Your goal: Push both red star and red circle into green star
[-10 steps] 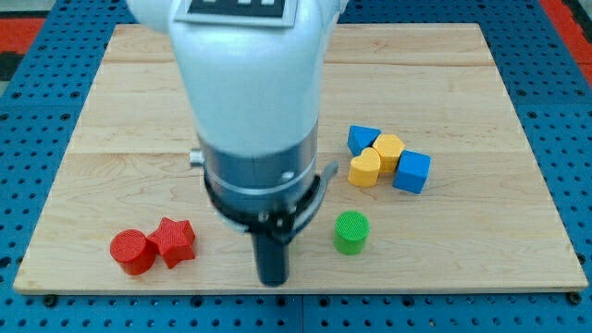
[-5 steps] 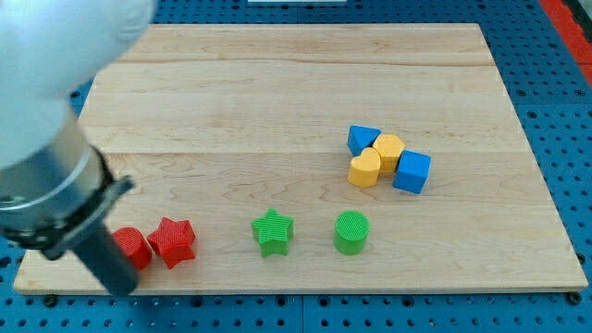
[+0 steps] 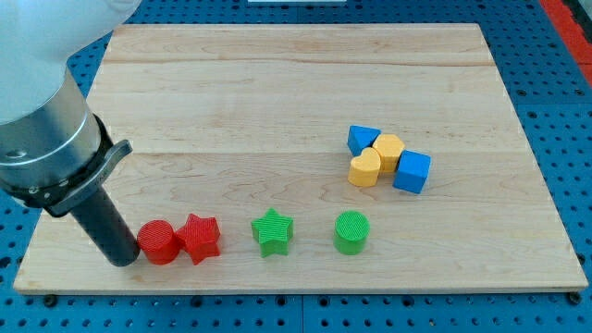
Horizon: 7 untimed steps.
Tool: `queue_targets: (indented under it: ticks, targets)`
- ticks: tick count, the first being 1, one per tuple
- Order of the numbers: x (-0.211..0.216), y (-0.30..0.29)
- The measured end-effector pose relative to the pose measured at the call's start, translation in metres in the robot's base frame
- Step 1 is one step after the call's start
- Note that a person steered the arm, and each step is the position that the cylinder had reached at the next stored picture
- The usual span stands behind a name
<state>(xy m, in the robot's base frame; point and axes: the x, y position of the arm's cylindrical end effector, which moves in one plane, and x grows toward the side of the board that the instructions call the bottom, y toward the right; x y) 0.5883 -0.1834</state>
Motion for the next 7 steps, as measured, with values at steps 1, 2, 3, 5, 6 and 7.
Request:
queue_targets:
  ticks: [1, 2, 3, 5, 6, 7]
  targets:
    - [0.007, 0.001]
    - [0.007, 0.014]
    - [0.007, -0.017]
    - [-0.001, -0.010]
    - [-0.006, 0.033]
    - [-0.006, 0.058]
